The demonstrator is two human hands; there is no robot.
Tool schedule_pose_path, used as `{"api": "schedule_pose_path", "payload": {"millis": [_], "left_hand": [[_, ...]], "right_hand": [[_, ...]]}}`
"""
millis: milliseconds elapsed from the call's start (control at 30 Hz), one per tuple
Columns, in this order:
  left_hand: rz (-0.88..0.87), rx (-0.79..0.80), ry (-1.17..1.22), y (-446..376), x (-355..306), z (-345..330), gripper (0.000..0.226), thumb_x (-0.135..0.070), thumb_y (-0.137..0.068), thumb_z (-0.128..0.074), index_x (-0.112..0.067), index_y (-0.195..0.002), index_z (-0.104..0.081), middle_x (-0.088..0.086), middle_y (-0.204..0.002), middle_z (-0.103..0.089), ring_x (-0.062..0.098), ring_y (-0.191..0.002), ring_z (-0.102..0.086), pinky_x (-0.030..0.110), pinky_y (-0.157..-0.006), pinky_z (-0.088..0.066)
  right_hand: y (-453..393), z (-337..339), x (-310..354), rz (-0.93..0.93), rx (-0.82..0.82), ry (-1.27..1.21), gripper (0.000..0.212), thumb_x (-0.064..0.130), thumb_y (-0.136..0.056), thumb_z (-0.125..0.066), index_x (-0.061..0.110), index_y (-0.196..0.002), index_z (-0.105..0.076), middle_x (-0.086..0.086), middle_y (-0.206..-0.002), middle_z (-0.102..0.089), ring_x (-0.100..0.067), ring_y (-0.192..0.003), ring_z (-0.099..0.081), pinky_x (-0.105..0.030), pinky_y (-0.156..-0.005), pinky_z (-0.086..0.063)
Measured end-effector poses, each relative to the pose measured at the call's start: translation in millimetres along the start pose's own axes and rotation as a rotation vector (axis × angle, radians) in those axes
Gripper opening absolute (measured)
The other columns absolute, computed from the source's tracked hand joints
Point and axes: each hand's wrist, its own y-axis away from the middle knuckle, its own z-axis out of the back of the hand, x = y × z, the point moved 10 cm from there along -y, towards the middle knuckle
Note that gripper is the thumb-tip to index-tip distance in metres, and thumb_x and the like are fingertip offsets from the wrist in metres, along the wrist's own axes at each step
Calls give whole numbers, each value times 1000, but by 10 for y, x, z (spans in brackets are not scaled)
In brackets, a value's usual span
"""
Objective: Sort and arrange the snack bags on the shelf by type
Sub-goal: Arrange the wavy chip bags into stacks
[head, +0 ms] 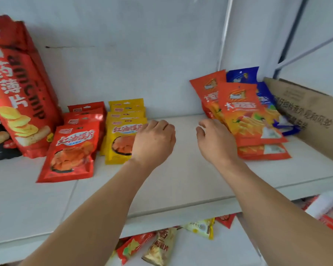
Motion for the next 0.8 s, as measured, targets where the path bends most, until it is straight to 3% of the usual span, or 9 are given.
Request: {"api": "schedule_pose_path", "payload": {"millis": [133, 233, 367, 433, 533, 633, 700, 800], "left_hand": [[98, 34, 19, -278, -485, -411, 19, -22, -88, -57, -14, -81, -72, 3, -79, -69, 31, -69, -64, 36, -59, -50], [233, 47, 54, -427, -681, -589, 17, -24, -87, -61, -15, -87, -75, 2, -85, -72, 29, -73, -67, 34, -60, -51], [599, 261, 275, -497, -736, -955, 28, -34, -100, -53, -19, -116, -70, -2, -116, -69, 23, -105, -64, 34, -81, -51], [756, 322, 378, -520, -735, -1114, 32, -40, -101, -49, -22, -120, -67, -6, -122, -66, 17, -111, -60, 32, -85, -50], [912, 353, 560, -595, -790, -1322, 34, -46, -100, -47, -23, -116, -66, -7, -114, -67, 16, -106, -62, 29, -84, -47], [1062, 367, 780, -566, -864, -1518, 43, -56, -99, -47, -21, -115, -67, -9, -107, -70, 14, -101, -67, 35, -90, -54], [1149, 316, 915, -509, -848, -1566, 41, -59, -96, -52, -22, -102, -69, -9, -98, -75, 12, -90, -72, 35, -83, -58], [1307, 247, 1249, -387, -862, -1651, 27, -46, -92, -67, -22, -103, -69, -3, -95, -79, 17, -86, -76, 34, -77, -60]], "right_hand": [[-238, 313, -784, -23, -65, -28, 23, 29, -99, -51, 13, -110, -62, -8, -107, -64, -29, -99, -59, -38, -79, -45], [-393, 463, -1288, -77, -123, -64, 27, 33, -98, -53, 13, -114, -61, -9, -112, -64, -29, -102, -59, -38, -82, -46], [-531, 472, -1874, -237, -120, -45, 47, 49, -96, -50, 15, -129, -54, -11, -131, -55, -32, -122, -49, -48, -97, -45], [-547, 386, -2086, -327, -71, -49, 57, 56, -94, -48, 15, -133, -50, -12, -137, -51, -34, -127, -44, -51, -102, -40], [-489, 282, -2217, -376, -48, -68, 63, 62, -93, -45, 15, -135, -48, -12, -139, -49, -34, -128, -42, -50, -102, -38], [-443, 273, -2145, -334, -90, -41, 61, 61, -93, -45, 15, -133, -52, -12, -134, -53, -34, -124, -45, -47, -100, -38], [-446, 279, -2048, -284, -117, -53, 60, 60, -92, -48, 15, -130, -55, -12, -129, -57, -33, -118, -48, -45, -97, -39], [-477, 230, -1869, -190, -82, -126, 56, 57, -93, -50, 16, -131, -56, -9, -127, -58, -29, -119, -48, -42, -98, -39]]}}
